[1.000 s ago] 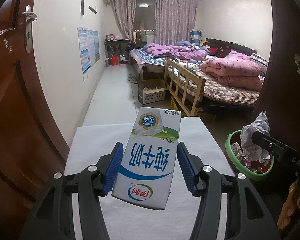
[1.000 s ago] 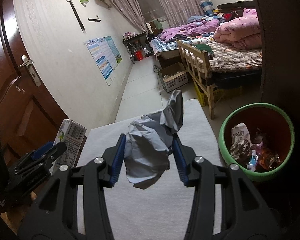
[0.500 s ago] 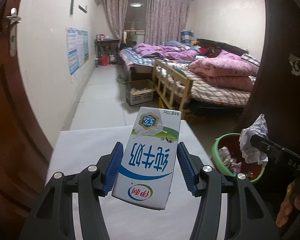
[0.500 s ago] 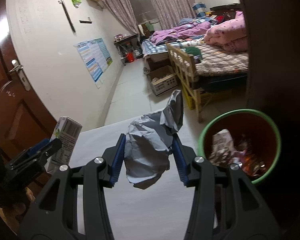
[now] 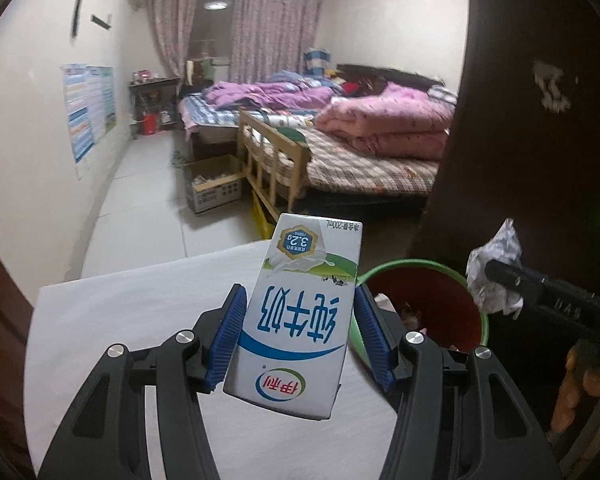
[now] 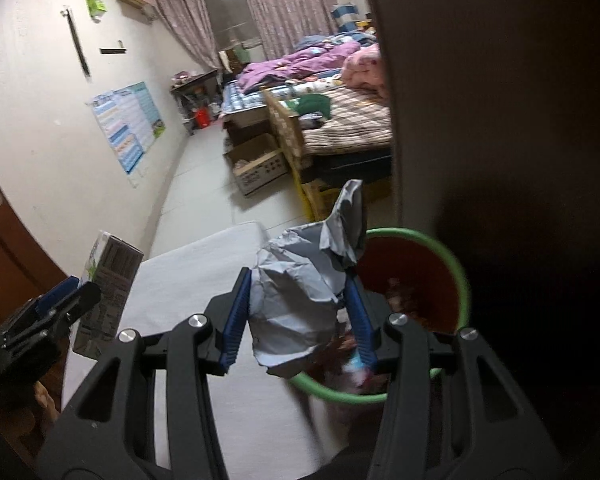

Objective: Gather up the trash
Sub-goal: 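Carry the milk carton and silver foil over the bin, then open both tools to drop the carton and foil into the bin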

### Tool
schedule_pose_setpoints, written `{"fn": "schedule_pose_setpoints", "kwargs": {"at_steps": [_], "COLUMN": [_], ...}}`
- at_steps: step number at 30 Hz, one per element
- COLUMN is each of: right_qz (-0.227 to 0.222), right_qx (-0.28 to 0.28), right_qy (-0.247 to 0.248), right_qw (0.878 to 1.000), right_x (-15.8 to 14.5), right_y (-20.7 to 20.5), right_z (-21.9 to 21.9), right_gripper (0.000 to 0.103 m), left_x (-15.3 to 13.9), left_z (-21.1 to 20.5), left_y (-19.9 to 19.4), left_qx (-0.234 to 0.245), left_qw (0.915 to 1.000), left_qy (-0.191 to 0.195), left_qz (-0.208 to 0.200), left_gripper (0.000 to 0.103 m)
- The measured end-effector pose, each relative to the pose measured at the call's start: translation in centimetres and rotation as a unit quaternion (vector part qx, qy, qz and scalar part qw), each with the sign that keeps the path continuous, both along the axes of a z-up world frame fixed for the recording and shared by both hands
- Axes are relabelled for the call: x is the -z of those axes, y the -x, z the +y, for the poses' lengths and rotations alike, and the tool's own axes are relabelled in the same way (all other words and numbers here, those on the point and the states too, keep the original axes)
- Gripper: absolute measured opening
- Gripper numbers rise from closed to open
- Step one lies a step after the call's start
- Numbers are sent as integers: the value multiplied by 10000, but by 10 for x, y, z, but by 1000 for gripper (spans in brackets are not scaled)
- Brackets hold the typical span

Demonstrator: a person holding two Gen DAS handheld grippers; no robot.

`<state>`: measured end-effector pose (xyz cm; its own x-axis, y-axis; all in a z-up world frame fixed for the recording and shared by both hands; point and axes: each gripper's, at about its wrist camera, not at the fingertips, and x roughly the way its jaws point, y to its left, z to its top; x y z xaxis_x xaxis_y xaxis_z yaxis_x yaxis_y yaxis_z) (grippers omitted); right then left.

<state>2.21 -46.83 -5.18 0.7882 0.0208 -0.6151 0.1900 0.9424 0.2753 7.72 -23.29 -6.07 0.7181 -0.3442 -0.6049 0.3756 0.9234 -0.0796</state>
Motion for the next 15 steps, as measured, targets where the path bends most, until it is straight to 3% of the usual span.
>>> {"fn": "schedule_pose_setpoints", "kwargs": {"at_steps": [12, 15], "right_qz": [197, 265], "right_qx": [181, 290], "right_qy": [440, 544], "right_qw": [9987, 9977], "right_x": [8, 13], "right_y": [-20, -23], "right_z": [-31, -41], "right_gripper": [46, 46], "left_x": [21, 24], "left_z": [-85, -99], "left_y": [-31, -41], "left_qx": [542, 676], "left_qw": [9979, 9965], "left_qy": [24, -38], "left_qz": [356, 491], "left_gripper": [53, 61]}}
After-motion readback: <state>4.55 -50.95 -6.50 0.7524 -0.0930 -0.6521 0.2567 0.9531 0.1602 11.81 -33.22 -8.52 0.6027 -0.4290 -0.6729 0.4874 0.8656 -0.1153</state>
